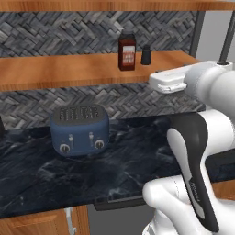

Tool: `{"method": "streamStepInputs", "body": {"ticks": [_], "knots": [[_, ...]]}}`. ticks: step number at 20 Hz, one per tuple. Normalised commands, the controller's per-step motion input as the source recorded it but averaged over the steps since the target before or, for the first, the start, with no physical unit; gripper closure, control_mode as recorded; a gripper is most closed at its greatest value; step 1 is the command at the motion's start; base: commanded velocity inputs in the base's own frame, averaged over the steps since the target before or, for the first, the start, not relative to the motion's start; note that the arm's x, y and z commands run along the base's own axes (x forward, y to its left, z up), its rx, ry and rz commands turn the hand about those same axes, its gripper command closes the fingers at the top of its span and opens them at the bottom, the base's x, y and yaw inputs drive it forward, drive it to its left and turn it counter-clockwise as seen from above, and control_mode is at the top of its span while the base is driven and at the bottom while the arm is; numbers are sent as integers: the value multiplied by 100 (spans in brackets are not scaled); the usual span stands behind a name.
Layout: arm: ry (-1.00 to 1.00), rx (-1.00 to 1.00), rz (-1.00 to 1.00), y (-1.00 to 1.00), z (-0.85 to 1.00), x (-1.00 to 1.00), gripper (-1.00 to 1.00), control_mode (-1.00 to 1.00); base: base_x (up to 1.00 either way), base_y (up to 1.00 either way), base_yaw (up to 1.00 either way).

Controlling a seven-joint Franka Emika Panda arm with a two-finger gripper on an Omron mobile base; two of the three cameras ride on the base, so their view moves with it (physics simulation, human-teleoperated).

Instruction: Collect the paprika, ketchup, and shaker from the cabinet and place them next to the stove.

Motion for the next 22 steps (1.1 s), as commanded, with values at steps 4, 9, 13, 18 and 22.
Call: {"method": "streamStepInputs", "body": {"ticks": [4, 9, 13, 18, 22], "knots": [[0, 2, 0, 0, -1, 18, -100, -100, 0, 0, 0], [3, 0, 0, 0, -3, 26, -100, -100, 0, 0, 0], [3, 0, -3, 0, 3, 37, -100, -100, 0, 0, 0], [5, 0, -2, 0, 11, 39, -100, -100, 0, 0, 0], [3, 0, -3, 0, 16, 33, -100, -100, 0, 0, 0]]}}
